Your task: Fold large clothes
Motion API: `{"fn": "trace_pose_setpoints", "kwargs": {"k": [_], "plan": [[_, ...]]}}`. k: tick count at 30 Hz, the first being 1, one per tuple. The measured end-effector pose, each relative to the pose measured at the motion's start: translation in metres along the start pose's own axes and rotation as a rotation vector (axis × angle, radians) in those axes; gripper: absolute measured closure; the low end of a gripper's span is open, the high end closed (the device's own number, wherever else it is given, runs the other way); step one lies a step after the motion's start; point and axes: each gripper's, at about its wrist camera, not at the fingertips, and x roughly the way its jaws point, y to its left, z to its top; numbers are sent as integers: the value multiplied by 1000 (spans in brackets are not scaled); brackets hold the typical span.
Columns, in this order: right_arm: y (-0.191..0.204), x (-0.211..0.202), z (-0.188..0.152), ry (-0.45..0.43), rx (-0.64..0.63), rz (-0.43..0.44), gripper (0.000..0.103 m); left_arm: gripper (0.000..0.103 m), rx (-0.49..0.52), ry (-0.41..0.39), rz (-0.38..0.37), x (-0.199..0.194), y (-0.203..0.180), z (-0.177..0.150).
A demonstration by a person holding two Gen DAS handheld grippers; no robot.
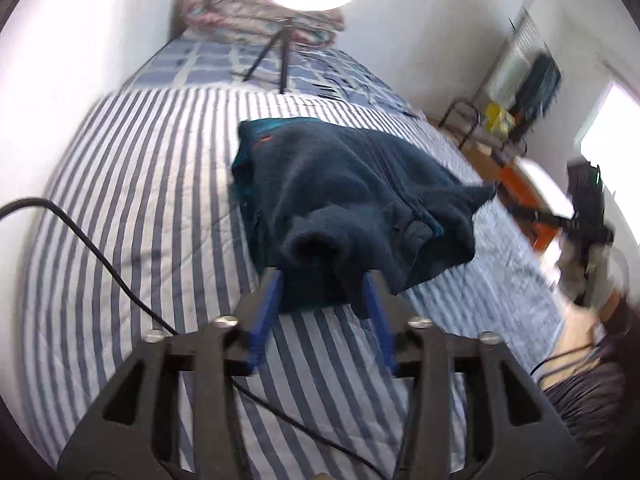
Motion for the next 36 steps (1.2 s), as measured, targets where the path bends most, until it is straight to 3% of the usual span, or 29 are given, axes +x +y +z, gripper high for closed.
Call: {"fn": "trace_pose_setpoints", "kwargs": {"k": [2,7,12,13,14,15,16,18,22,25,28,31,34,36], "plan": [[-10,-2,-1,-18,108,74,36,48,-154,-4,-55,-2,23,3],[-20,29,5,-4,352,289,35,42,-447,7,-185,15,64,18],[-6,65,11,40,387,267,38,42,-570,65,-255,49,69,29],[-6,71,11,55,398,262,40,42,-573,84,-254,56,68,29],[-5,78,9,73,408,258,51,44,-573,99,-246,62,67,28],[-4,85,7,98,412,262,73,58,-572,110,-238,68,65,26],[-2,89,4,113,416,278,80,78,-570,125,-233,74,63,23],[2,87,-4,115,413,301,94,91,-559,131,-224,75,58,20],[8,62,-22,83,371,310,101,93,-473,68,-194,56,45,13],[-8,74,-40,125,423,267,101,94,-437,123,-128,65,41,-3],[-10,92,-49,160,440,235,102,94,-423,125,-84,74,43,-12],[9,100,-48,206,358,205,102,94,-347,130,-28,73,34,-12],[28,85,-40,236,235,115,101,93,-264,128,-13,63,20,-9],[36,70,-33,246,167,98,96,92,-241,127,-21,52,15,-5]]}}
